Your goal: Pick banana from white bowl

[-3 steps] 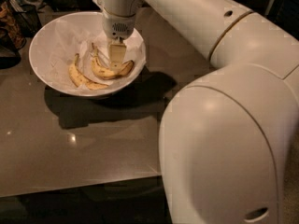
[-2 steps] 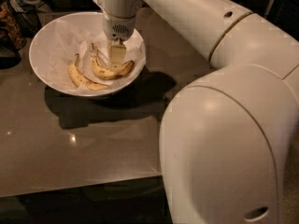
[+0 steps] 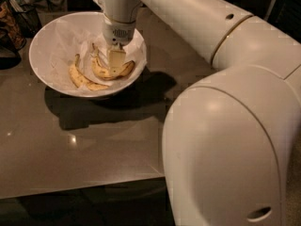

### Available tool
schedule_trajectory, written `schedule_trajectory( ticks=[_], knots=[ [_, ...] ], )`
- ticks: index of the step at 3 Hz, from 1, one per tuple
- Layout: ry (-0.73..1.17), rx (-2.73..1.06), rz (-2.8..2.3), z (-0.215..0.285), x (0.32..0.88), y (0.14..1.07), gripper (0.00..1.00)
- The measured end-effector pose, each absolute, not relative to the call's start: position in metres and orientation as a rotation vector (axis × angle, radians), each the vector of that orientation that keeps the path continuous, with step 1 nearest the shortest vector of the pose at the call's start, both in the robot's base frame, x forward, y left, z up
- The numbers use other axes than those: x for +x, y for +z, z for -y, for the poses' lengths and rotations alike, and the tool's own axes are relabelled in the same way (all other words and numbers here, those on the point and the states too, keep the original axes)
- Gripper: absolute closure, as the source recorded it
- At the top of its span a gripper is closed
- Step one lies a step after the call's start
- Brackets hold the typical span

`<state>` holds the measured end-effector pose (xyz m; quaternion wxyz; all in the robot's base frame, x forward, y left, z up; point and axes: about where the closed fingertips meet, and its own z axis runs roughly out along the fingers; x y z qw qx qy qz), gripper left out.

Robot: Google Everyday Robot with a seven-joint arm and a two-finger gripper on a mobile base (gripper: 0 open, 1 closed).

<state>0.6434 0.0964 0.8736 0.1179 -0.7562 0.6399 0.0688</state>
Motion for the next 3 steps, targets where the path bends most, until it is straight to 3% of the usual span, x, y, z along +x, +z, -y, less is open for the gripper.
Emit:
schedule_trajectory(
  ticks=[3],
  knots=[
    [0.267, -2.226, -1.873, -0.104, 0.643, 0.861, 0.51]
  ],
)
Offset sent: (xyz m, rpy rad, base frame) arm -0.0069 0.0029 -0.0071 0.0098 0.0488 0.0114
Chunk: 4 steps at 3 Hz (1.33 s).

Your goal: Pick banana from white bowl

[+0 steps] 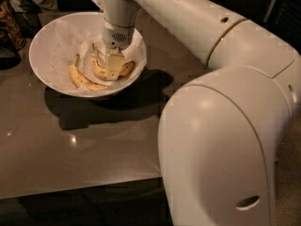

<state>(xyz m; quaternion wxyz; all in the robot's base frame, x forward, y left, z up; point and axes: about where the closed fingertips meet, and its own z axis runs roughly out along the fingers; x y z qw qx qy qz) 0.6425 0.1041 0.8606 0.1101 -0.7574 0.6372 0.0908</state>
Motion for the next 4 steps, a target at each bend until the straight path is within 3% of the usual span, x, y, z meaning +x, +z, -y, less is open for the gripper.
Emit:
schedule_trajectory(
  ticks=[2, 4],
  knots=[
    [0.323, -2.234, -1.879, -0.1087, 0.6442, 0.8449, 0.5],
    [0.323, -2.234, -1.879, -0.1087, 0.6442, 0.8449, 0.92]
  ],
)
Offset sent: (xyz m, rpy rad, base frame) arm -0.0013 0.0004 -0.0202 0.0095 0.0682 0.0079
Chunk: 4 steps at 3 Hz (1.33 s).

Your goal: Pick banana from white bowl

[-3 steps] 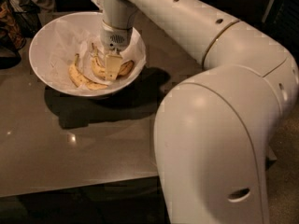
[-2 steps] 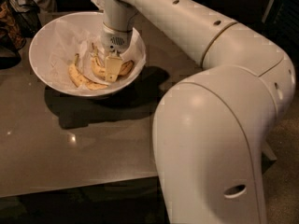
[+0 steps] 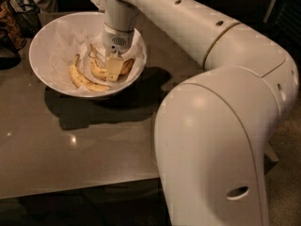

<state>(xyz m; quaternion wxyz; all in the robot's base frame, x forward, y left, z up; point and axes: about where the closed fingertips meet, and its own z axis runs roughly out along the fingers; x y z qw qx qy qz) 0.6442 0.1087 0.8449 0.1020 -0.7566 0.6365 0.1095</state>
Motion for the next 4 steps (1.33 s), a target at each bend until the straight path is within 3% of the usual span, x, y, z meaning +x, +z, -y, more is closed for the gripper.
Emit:
schedule_trajectory(
  ticks=[1, 4],
  knots=[
    [0.323, -2.234, -1.879, -0.109, 0.644, 0.845, 1.0],
    [0.231, -2.243, -1.753, -0.113, 0.632, 0.888, 1.0]
  ],
)
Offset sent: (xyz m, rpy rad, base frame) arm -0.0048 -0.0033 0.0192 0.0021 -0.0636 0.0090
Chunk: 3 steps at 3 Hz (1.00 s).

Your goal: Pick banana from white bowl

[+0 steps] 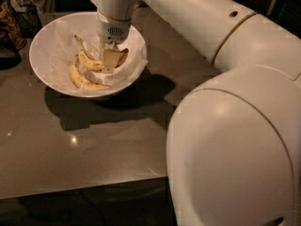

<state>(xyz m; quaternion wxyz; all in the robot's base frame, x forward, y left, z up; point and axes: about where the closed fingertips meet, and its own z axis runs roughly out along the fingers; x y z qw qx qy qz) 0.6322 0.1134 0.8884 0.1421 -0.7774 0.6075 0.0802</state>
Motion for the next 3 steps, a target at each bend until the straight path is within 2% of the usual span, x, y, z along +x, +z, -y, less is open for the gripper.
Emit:
schedule_trajectory(
  ticks=[3],
  knots=[
    [0.259, -2.232, -1.698, -0.113, 0.607, 0.933, 1.0]
  ],
)
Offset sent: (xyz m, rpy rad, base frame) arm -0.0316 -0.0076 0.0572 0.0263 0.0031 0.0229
